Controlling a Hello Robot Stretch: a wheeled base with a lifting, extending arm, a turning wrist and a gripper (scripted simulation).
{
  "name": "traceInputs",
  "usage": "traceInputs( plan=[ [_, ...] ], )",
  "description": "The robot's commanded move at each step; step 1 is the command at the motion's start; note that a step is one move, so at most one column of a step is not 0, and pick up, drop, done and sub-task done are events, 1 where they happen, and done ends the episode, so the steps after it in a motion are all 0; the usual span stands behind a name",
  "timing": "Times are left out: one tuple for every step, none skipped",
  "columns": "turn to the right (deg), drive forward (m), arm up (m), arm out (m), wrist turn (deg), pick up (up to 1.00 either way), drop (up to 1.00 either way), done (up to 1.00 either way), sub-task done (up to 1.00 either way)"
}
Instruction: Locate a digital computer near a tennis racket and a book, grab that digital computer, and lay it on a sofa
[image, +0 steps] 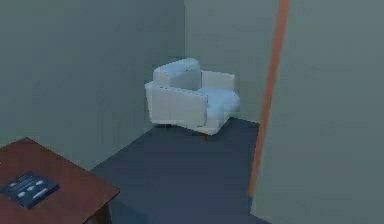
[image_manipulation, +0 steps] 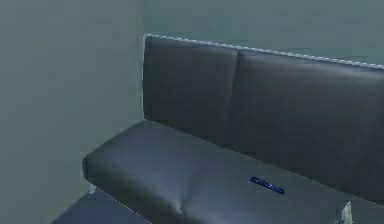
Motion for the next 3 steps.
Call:
traceInputs(
  plan=[
    [12.0, 0.0, 0.0, 0.0, 0.0, 0.0, 0.0, 0.0, 0.0],
    [0.0, 1.0, 0.0, 0.0, 0.0, 0.0, 0.0, 0.0, 0.0],
    [15.0, 0.0, 0.0, 0.0, 0.0, 0.0, 0.0, 0.0, 0.0]
  ],
)
